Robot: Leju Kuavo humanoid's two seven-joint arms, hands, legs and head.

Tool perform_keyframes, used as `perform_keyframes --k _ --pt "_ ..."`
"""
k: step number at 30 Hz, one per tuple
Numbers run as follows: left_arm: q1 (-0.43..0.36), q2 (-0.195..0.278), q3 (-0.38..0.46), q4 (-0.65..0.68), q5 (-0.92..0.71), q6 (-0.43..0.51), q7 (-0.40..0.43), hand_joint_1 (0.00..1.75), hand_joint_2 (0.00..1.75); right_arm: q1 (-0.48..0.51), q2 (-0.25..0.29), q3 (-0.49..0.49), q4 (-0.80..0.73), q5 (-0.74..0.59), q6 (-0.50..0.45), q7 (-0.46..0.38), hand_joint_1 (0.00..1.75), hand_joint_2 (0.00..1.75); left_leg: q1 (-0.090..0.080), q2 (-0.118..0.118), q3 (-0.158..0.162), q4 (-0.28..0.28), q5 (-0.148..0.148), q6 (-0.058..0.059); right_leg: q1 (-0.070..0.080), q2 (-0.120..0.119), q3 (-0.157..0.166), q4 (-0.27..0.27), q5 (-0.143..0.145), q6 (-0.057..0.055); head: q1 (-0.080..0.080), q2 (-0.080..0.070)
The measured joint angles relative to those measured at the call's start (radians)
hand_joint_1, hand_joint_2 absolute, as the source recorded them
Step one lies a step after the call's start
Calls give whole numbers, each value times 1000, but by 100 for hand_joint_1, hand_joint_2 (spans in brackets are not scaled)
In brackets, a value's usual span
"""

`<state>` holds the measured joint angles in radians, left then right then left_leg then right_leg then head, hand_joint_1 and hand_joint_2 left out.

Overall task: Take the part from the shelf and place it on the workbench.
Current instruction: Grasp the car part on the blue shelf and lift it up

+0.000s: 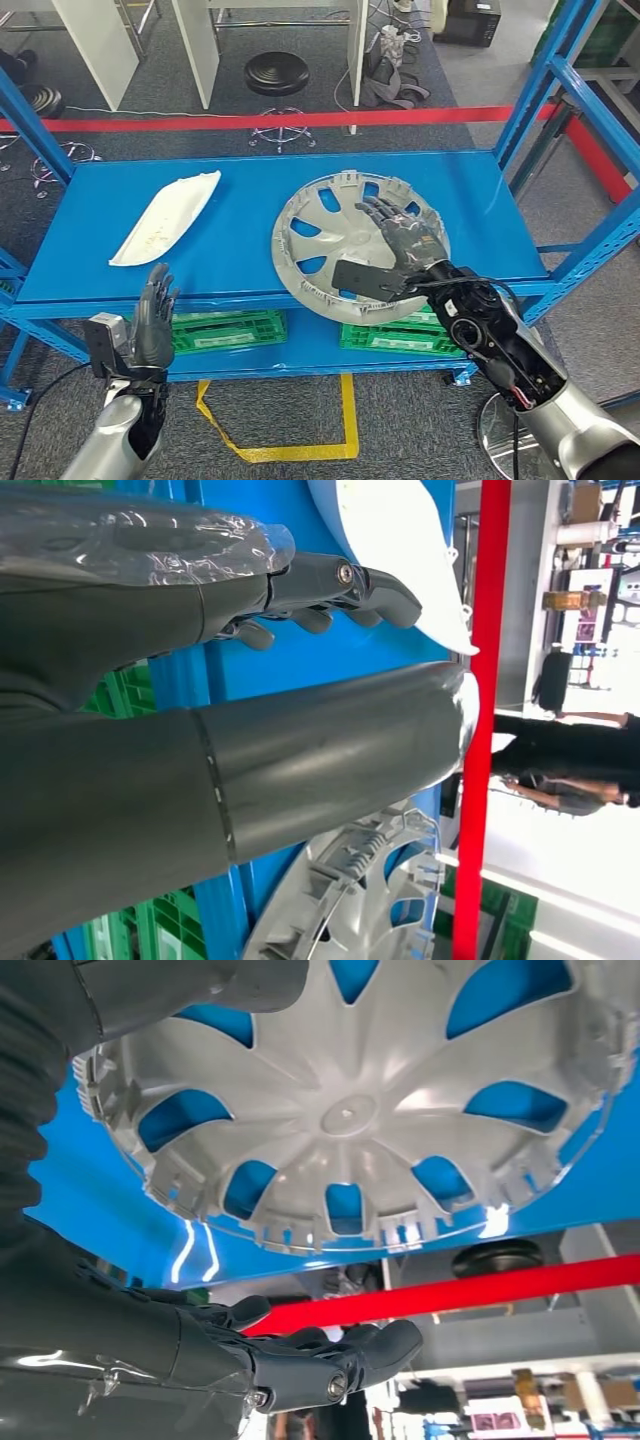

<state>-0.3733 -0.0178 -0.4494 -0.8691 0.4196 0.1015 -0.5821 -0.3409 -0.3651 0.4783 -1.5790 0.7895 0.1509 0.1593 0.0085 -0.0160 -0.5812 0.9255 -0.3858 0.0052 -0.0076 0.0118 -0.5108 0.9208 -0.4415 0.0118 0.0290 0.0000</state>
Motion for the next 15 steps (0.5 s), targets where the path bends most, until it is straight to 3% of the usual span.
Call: perform_keyframes --k 10,15 --pt "0 0 0 0 0 0 0 0 0 7 0 15 -39 -18 6 5 0 175 0 0 0 0 0 0 0 0 0 0 0 0 0 0" --pt "-6 -3 0 2 -1 0 10 0 0 37 4 27 -47 -253 44 80 0 175 0 -1 -1 0 0 0 0 0 0 0 0 0 0 0"
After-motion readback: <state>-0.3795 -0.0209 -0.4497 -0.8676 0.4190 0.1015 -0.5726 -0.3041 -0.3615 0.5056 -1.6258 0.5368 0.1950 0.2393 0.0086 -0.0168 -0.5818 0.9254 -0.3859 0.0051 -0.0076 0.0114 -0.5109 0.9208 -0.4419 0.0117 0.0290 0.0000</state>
